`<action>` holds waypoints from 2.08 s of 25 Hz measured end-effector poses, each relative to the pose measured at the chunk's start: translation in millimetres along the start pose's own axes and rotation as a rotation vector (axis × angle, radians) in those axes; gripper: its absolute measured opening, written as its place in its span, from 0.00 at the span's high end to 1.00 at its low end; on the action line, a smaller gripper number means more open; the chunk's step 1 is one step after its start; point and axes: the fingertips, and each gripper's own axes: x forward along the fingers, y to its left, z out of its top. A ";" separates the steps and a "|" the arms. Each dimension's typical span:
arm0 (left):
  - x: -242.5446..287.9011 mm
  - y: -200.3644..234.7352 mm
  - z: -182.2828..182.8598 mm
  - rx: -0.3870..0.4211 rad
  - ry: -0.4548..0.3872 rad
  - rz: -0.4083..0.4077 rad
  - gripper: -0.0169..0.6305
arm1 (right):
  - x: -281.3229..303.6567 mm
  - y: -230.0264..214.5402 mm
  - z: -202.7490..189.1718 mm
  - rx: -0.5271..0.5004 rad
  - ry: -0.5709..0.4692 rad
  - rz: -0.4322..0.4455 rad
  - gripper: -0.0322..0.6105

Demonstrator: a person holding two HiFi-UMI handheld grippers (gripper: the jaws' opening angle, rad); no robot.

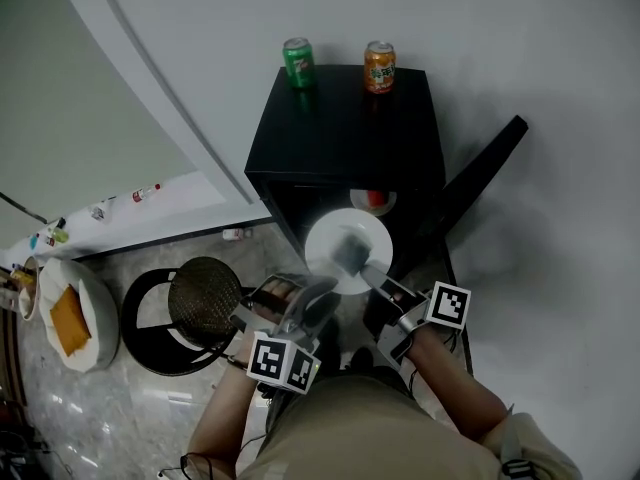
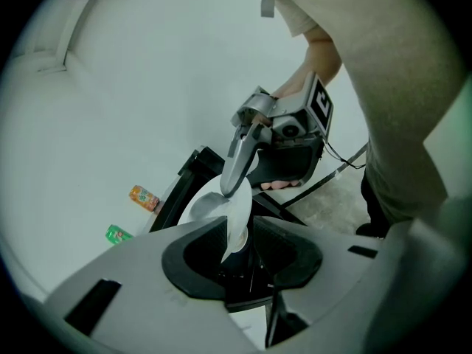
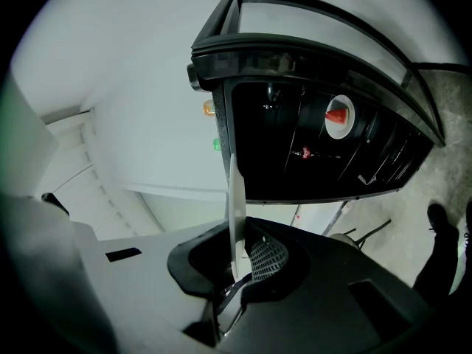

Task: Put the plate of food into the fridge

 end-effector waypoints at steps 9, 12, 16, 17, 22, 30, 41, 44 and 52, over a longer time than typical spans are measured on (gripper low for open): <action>9.3 -3.4 -11.4 -0.012 -0.012 0.003 0.83 | 8.2 -10.5 -3.2 -0.022 0.008 -0.046 0.89; 13.2 1.4 -20.3 -0.023 -0.032 0.002 0.84 | 17.0 -13.4 -0.3 -0.029 -0.007 -0.063 0.89; 16.1 8.2 -35.5 -0.022 -0.057 -0.014 0.84 | 31.3 -17.2 0.6 -0.036 -0.026 -0.087 0.89; 16.7 9.1 -39.4 -0.023 -0.062 -0.018 0.84 | 34.8 -18.4 0.3 -0.038 -0.030 -0.093 0.89; 19.3 15.2 -56.7 -0.029 -0.082 -0.036 0.85 | 51.1 -21.2 0.3 -0.039 -0.055 -0.113 0.89; 22.1 19.4 -78.6 -0.025 -0.115 -0.063 0.85 | 68.4 -31.9 -2.9 -0.031 -0.101 -0.135 0.89; 34.2 22.7 -99.8 -0.040 -0.114 -0.063 0.85 | 82.3 -48.2 2.4 -0.020 -0.175 -0.145 0.89; 40.2 20.3 -101.0 -0.041 -0.114 -0.067 0.85 | 83.0 -53.6 6.1 -0.019 -0.187 -0.158 0.89; 68.6 22.3 -99.6 -0.027 -0.090 -0.078 0.86 | 90.2 -67.3 28.0 -0.003 -0.174 -0.172 0.89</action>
